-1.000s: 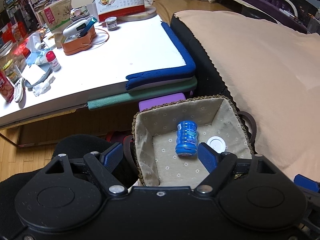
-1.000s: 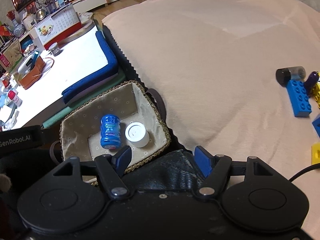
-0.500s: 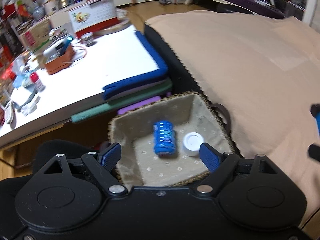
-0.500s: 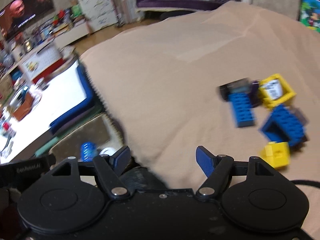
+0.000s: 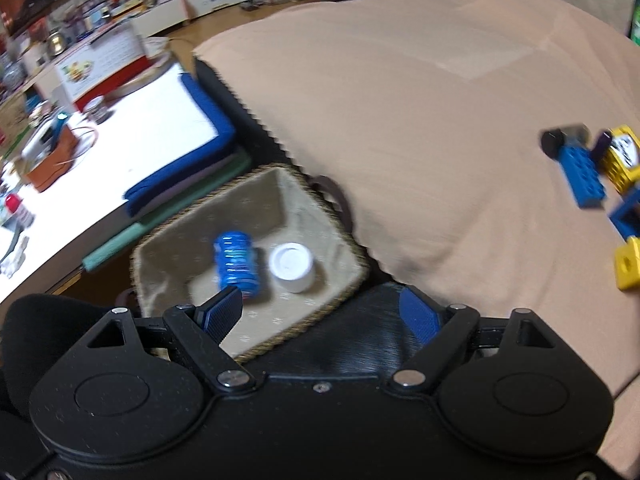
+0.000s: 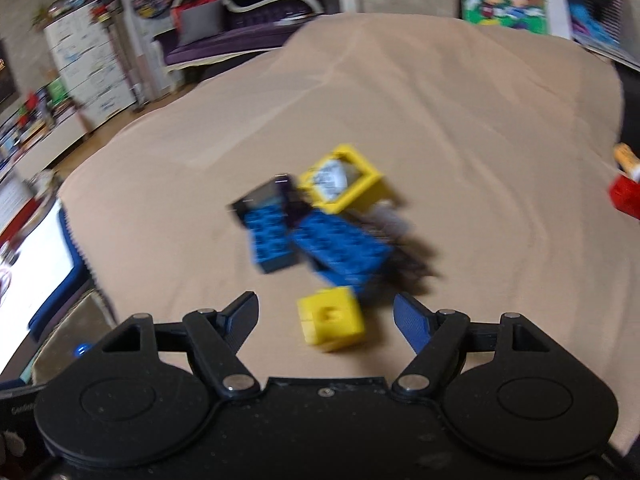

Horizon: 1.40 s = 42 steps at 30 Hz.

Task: Organize rigid objects
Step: 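Grasp the small yellow Duplo brick with the left tool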

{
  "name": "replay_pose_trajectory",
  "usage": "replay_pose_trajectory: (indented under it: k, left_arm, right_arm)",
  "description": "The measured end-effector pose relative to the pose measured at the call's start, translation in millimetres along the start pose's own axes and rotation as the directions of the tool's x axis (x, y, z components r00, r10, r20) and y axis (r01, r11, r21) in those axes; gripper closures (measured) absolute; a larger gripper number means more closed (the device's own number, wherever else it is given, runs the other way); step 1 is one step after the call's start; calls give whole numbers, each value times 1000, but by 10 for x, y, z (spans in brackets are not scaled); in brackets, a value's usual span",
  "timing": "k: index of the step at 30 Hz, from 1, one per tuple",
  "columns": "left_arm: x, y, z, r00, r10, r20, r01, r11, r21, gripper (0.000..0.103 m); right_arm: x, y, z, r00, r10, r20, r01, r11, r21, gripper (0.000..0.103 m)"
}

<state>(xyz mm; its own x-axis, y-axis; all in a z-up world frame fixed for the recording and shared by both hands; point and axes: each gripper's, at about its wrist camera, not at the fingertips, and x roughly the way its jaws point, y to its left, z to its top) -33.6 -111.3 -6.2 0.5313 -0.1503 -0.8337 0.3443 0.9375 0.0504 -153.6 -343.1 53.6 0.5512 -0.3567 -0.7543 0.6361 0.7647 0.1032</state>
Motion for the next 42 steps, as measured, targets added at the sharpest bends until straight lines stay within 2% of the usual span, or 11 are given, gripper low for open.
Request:
replay_pose_trajectory:
  k: [11, 17, 22, 31, 33, 37, 39, 40, 42]
  left_arm:
    - [-121, -703, 55, 996, -91, 5, 89, 985, 148, 20]
    - [-149, -1173, 122, 988, -156, -11, 154, 960, 235, 20]
    - [-196, -1562, 121, 968, -247, -29, 245, 924, 294, 20]
    - [-162, -2061, 157, 936, -345, -74, 351, 887, 302, 20]
    - [-144, -2135, 151, 934, -349, -82, 357, 883, 305, 20]
    - [-8, -2242, 190, 939, -330, -97, 344, 893, 292, 21]
    - [65, -2210, 210, 938, -330, -105, 347, 897, 274, 29]
    - [105, -2197, 224, 935, -335, -115, 353, 897, 265, 40]
    - [193, -2158, 245, 916, -369, -155, 398, 883, 248, 59]
  right_arm:
    - [43, -798, 44, 996, -89, 12, 86, 985, 150, 30]
    - [127, -1074, 49, 992, -122, -11, 122, 974, 191, 32]
    - [189, -1183, 35, 994, -111, -22, 113, 970, 214, 34]
    - [220, -1281, 42, 996, -92, -17, 93, 965, 247, 34]
    - [239, -1290, 42, 996, -90, -18, 92, 964, 249, 34]
    - [258, -1281, 40, 996, -83, -19, 85, 965, 250, 34]
    - [264, -1272, 34, 997, -79, -20, 81, 965, 248, 34]
    - [270, -1266, 30, 997, -77, -21, 79, 966, 247, 34]
    - [282, -1253, 22, 997, -73, -23, 76, 967, 245, 34]
